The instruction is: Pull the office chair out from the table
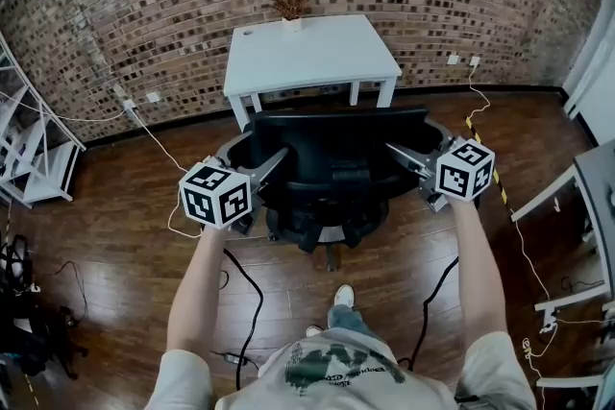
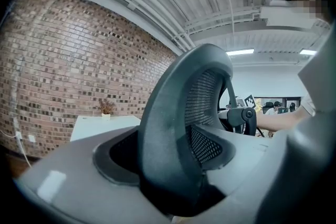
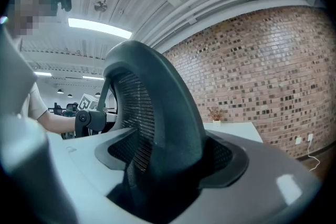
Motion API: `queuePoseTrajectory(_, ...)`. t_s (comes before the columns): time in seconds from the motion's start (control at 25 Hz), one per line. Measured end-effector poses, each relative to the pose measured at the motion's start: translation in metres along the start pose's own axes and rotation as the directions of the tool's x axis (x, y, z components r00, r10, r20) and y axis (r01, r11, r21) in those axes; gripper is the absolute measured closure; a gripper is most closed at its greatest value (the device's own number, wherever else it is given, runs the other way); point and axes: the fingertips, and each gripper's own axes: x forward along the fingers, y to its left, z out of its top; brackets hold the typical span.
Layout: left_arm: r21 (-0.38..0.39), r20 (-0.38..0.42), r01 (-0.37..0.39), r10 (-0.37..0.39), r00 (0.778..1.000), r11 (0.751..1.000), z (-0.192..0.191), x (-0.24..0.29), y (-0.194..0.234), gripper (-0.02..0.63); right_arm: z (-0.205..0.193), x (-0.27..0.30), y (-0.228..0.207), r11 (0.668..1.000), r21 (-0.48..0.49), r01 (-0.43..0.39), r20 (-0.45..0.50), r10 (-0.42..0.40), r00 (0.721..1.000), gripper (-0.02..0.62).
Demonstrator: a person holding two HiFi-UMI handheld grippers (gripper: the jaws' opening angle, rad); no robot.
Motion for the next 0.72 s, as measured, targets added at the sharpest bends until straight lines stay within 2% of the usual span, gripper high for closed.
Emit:
queuePoseTrajectory(0.12, 0.007, 0.011, -0.017, 0.017, 1.000, 1.000, 0.000, -0.002, 0.000, 0.300, -0.001, -0.003, 0.001, 1.000, 0.010, 0.023, 0.009, -0.023, 1.000, 0.228)
queuePoseTrajectory(0.44, 0.067, 0.047, -0.103, 0.100, 0.994, 0.992, 0.008, -0.021, 0.000, 0.291, 0.008, -0.022, -0.001, 0.986, -0.019, 0.166, 0.050, -0.165, 0.985, 0.204)
queuePoseTrajectory(0.56, 0.049, 0.063, -0.110, 0.107, 0.992, 0.993, 0.007, -0.033, -0.005, 0.291, 0.011, -0.036, -0.001, 0.974, -0.036, 0.224, 0.071, -0.221, 0.973, 0.204)
queuePoseTrajectory(0.72, 0.033, 0.073, -0.125, 0.122, 0.990, 0.992, 0.000, -0.045, -0.012, 0.295, 0.016, -0.046, 0.014, 0.972, -0.048, 0.229, 0.083, -0.224, 0.971, 0.206)
